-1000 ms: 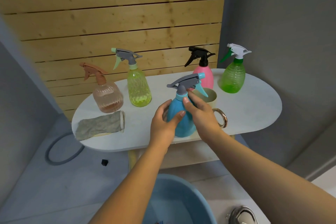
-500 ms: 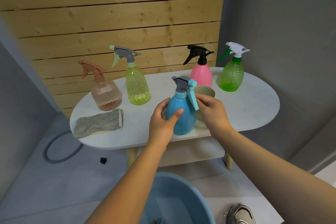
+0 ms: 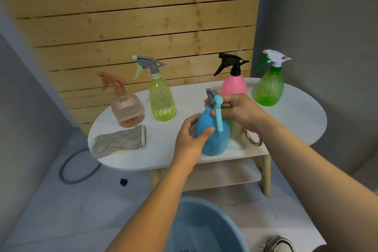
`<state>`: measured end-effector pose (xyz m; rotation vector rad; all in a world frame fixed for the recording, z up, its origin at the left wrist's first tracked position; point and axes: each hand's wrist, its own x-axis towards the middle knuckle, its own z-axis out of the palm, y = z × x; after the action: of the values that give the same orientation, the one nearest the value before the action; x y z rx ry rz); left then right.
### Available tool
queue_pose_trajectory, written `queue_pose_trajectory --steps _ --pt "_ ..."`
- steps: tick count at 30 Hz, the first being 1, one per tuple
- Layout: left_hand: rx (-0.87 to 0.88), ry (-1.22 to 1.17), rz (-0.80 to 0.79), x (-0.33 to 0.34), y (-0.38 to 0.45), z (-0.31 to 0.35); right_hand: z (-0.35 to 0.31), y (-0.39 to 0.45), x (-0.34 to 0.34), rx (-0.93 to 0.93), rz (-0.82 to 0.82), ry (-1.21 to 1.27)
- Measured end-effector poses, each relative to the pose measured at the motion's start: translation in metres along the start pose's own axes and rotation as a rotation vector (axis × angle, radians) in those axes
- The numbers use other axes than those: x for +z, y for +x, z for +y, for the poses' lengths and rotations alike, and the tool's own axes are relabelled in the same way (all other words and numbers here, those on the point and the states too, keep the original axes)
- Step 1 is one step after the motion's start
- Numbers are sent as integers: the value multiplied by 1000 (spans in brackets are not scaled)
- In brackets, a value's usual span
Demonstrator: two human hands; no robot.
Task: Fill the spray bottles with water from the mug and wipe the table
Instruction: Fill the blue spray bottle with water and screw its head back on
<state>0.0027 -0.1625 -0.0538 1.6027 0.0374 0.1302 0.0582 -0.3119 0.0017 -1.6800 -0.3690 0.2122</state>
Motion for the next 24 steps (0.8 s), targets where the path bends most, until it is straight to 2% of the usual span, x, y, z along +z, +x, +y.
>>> queue_pose_trajectory --steps 3,5,8,10,14,20,24 --pt "-21 18 -15 -2 2 0 1 -3 5 -60 96 -55" --pt "-32 19 -41 -3 3 0 0 -3 4 -64 89 -89" --pt "-48 59 -96 -5 4 1 -2 -5 -2 -13 -85 -63" --pt "-69 106 -156 -5 5 -1 -2 -6 -2 12 -145 -14" --pt "-46 149 -108 -2 3 -1 -1 -6 7 -41 20 -146" --pt "-47 201 -74 0 4 -6 4 -8 22 -117 176 -193" --pt "0 338 -68 3 2 -3 7 -12 23 -139 166 -169"
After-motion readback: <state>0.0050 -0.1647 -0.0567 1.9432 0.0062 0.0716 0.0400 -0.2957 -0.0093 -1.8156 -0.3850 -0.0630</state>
